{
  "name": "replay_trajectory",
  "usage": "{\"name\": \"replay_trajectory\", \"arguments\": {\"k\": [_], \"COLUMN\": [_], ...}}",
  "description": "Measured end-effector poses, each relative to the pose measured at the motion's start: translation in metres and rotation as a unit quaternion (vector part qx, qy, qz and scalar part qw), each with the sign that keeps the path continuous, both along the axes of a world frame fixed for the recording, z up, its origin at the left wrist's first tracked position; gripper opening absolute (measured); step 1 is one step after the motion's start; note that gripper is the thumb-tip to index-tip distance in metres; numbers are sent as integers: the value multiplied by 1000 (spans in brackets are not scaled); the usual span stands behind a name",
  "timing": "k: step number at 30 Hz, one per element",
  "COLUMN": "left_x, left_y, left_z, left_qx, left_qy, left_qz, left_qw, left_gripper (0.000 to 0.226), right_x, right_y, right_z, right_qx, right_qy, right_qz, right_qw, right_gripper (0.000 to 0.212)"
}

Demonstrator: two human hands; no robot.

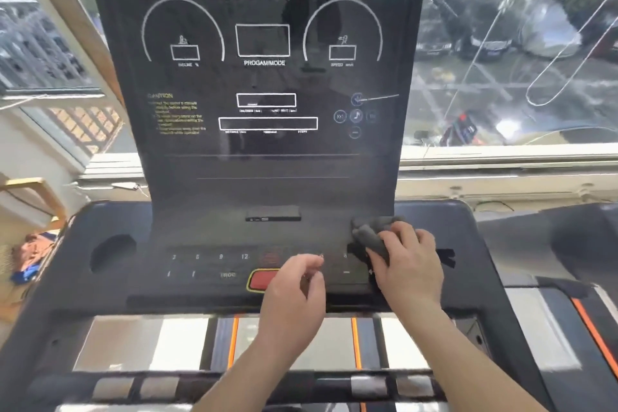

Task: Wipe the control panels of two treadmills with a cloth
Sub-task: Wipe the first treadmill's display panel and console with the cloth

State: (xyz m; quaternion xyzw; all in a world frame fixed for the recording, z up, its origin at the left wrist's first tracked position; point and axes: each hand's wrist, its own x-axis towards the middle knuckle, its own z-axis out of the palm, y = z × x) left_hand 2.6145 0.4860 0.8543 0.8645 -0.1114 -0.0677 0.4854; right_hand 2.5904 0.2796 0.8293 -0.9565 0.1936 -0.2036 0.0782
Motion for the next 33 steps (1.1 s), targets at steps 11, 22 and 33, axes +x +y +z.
{"name": "replay_trajectory", "arguments": {"k": [11, 22, 33], "left_x": [3, -8, -13], "left_y": [0, -12, -58], "left_z": [2, 1, 49], "left_qx": [-21, 25, -217], "left_qy": [-7, 48, 314], "left_qz": [10, -12, -23], "left_qw": [1000, 998, 924], "left_gripper": [30, 44, 59], "right_x": [-11, -39, -55], "right_y": [-3, 27, 7], "right_z": [0, 13, 98], "right_qx": [8, 172, 863], "right_qy": [38, 79, -81], "right_qz": [150, 169, -14], "right_qw": [988, 967, 499], "right_gripper": [25, 19, 50]}}
